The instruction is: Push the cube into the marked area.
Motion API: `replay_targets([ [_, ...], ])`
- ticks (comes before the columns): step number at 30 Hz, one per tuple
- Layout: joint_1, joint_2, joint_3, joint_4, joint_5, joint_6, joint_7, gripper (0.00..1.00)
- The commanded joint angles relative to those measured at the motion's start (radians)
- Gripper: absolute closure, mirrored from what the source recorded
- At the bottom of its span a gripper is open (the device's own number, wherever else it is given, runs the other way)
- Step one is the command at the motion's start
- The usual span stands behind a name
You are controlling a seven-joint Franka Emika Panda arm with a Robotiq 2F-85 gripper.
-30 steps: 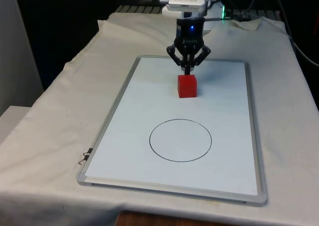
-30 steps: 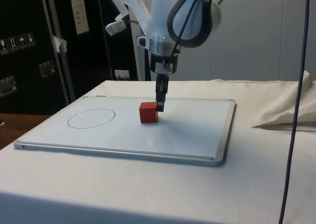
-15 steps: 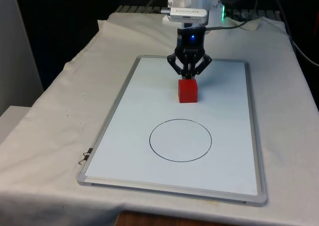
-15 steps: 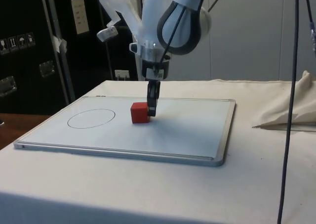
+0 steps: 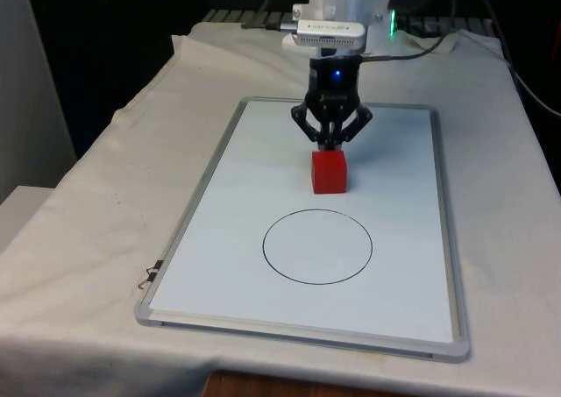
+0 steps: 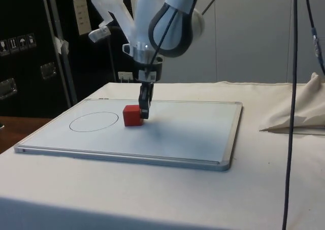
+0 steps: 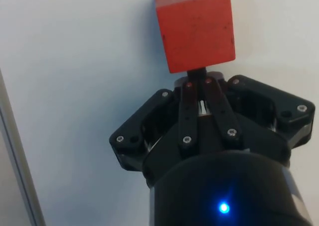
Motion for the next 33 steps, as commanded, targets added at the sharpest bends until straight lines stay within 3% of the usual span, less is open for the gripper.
replay_targets([
  [1, -0.01, 0.008, 0.017, 0.018, 0.016, -0.01, -0.003, 1.0],
  [7, -0.008, 0.038, 0.017, 0.073, 0.014, -0.03, 0.019, 1.0],
  [8, 0.0, 0.033, 0.004, 0.065, 0.0, -0.025, 0.024, 1.0],
  [10, -0.009, 0.045, 0.019, 0.087, 0.014, -0.035, 0.025, 1.0],
  [16, -0.01, 0.069, 0.024, 0.13, 0.016, -0.048, 0.047, 1.0],
  [17, 0.0, 0.066, 0.009, 0.124, 0.0, -0.043, 0.055, 1.0],
  [18, -0.01, 0.072, 0.025, 0.136, 0.016, -0.049, 0.051, 1.0],
  [24, -0.01, 0.095, 0.03, 0.176, 0.018, -0.055, 0.078, 1.0],
  [25, 0.0, 0.089, 0.014, 0.164, 0.003, -0.046, 0.082, 1.0],
  [26, -0.011, 0.098, 0.031, 0.181, 0.02, -0.055, 0.081, 1.0],
  [32, -0.01, 0.128, 0.034, 0.226, 0.042, -0.062, 0.089, 1.0],
  [33, 0.0, 0.12, 0.019, 0.215, 0.028, -0.057, 0.093, 1.0],
])
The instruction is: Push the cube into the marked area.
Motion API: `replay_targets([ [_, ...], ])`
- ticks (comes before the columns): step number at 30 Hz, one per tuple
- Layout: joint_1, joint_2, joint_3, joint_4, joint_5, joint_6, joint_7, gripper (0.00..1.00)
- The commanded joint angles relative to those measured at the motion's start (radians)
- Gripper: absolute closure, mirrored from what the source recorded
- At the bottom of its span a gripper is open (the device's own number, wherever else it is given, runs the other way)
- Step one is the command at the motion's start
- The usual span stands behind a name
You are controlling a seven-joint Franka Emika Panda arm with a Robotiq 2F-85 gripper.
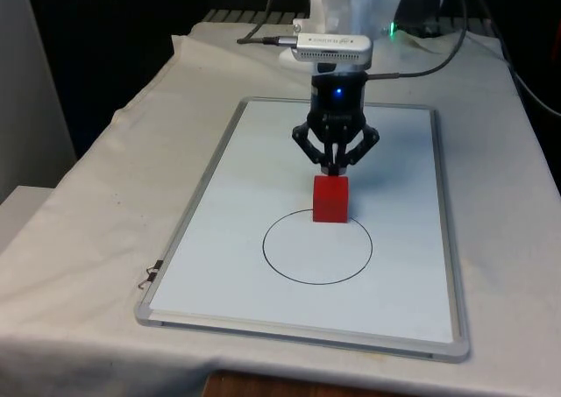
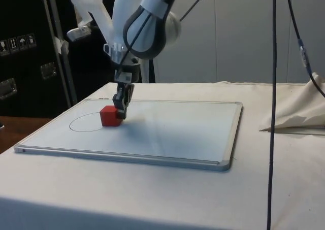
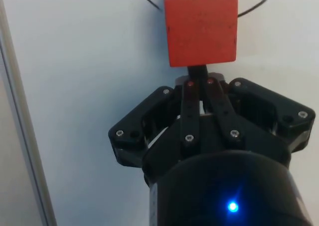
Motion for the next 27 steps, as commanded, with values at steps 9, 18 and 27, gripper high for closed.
replay_targets([
  [9, -0.012, 0.067, 0.022, 0.081, 0.061, -0.006, -0.001, 1.0],
  [18, -0.009, 0.119, 0.022, 0.15, 0.097, -0.012, 0.002, 1.0],
  [27, -0.005, 0.156, 0.015, 0.22, 0.1, -0.027, 0.026, 1.0],
])
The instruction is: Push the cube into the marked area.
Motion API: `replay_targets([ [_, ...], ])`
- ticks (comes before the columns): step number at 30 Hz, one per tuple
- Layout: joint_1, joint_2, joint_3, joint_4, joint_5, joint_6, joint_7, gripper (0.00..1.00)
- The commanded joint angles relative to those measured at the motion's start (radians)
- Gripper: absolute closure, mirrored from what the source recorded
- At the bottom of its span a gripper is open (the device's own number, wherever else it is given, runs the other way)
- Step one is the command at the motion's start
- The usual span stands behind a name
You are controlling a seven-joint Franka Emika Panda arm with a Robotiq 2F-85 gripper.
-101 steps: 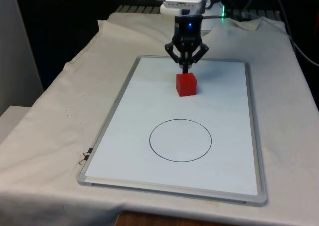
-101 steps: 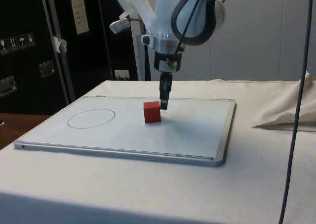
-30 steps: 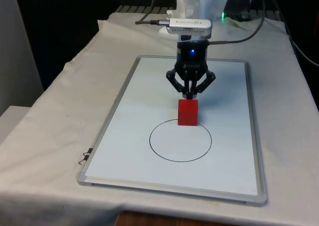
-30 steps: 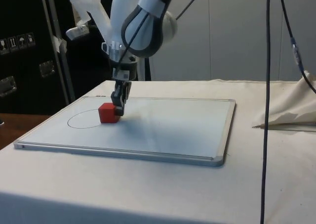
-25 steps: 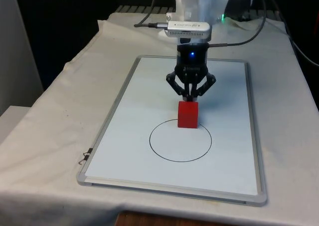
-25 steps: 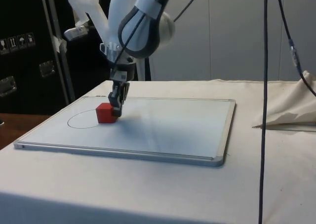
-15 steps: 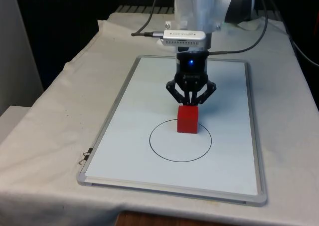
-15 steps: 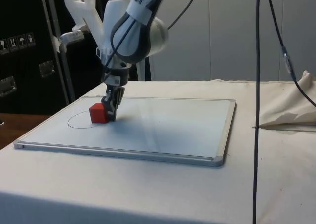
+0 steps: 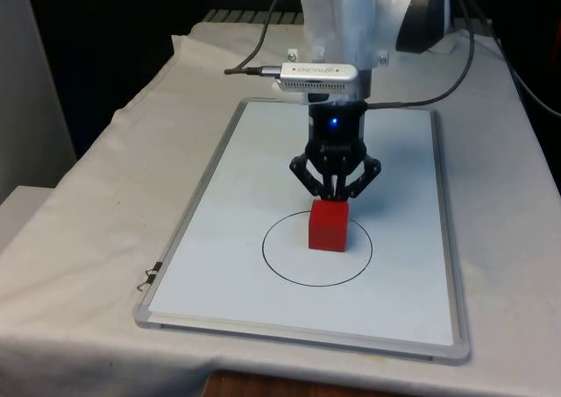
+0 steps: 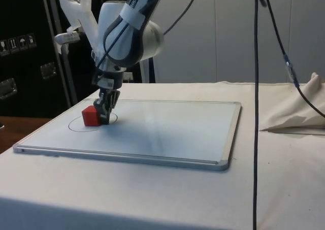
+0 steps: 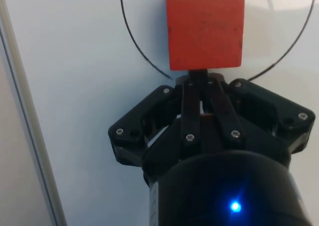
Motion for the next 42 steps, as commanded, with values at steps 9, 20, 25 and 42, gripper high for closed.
replay_targets([
  [9, -0.004, 0.004, 0.003, 0.043, 0.006, -0.017, 0.023, 1.0],
  [20, -0.001, -0.088, 0.0, -0.016, 0.004, -0.017, 0.04, 1.0],
  [25, -0.001, -0.109, -0.003, -0.032, 0.0, -0.017, 0.04, 1.0],
  [42, -0.001, -0.211, -0.009, -0.101, 0.0, -0.018, 0.04, 1.0],
])
